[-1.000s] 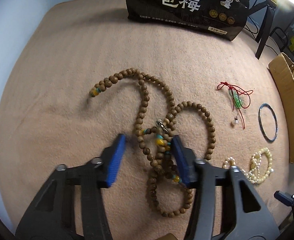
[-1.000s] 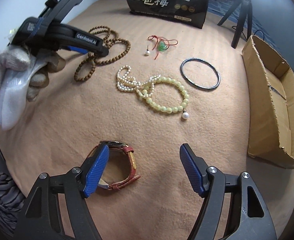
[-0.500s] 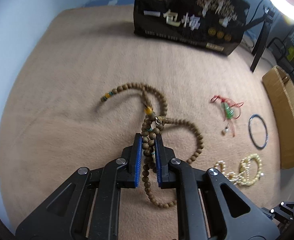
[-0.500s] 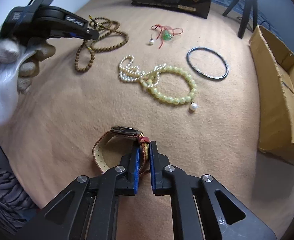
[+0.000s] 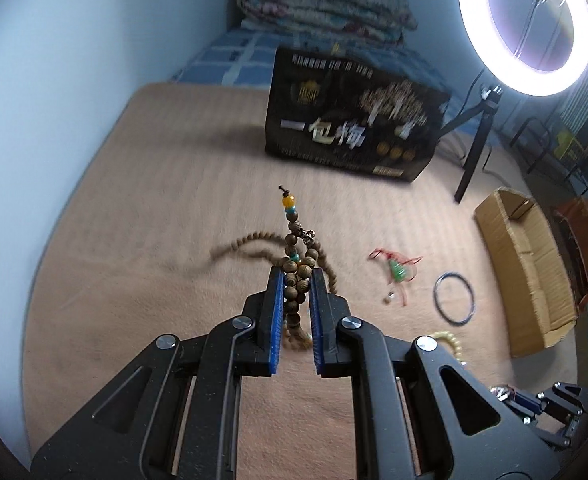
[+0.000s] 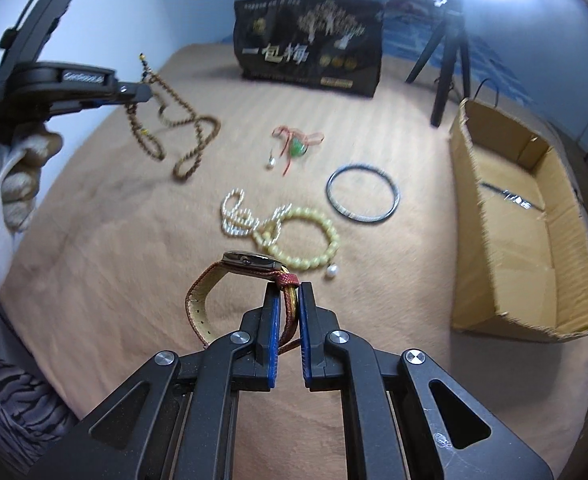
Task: Organize jewelry
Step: 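Lift the mala and watch and carry both over the cardboard box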
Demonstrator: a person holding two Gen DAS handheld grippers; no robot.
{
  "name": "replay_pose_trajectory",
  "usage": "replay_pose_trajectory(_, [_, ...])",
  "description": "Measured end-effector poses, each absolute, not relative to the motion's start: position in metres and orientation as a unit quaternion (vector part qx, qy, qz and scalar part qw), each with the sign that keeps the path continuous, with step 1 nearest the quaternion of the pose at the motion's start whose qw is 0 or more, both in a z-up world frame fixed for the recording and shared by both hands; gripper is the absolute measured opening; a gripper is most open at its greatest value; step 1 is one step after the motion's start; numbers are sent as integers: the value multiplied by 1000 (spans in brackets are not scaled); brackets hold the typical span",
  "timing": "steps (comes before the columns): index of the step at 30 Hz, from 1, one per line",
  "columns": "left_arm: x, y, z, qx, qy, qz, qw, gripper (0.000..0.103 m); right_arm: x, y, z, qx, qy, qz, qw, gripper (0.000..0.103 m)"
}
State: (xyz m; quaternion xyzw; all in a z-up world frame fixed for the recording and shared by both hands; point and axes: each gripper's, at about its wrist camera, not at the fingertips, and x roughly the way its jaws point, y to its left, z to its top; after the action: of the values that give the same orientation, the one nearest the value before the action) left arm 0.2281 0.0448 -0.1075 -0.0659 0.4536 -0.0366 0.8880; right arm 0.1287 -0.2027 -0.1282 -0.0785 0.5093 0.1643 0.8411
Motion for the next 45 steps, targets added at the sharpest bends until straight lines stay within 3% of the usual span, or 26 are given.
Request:
replay_pose_trajectory(13, [202, 21, -18, -70, 374, -72, 922, 10, 144, -259, -82, -29, 453, 119, 883, 7])
replay_pose_trajectory(25, [188, -48, 56, -56, 320, -155, 933, 10, 150, -339, -53, 16, 420, 42, 906, 7])
replay_pose_trajectory(45, [222, -209, 57, -44, 331, -263, 905, 10, 157, -418, -73, 23, 443, -35, 895, 7])
